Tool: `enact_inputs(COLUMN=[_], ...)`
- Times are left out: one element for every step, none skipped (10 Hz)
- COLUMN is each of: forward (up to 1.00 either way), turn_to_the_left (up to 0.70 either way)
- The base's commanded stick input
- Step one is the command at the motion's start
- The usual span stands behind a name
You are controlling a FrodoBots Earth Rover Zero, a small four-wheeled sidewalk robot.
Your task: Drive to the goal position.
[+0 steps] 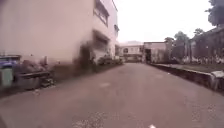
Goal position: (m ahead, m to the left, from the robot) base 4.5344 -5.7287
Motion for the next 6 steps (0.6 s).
enact_inputs(forward=[0.70, 0.70, 0.70, 0.70, 0.70, 0.70], turn_to_the_left=[0.00, 0.00, 0.00, -0.19, -0.23, -0.23])
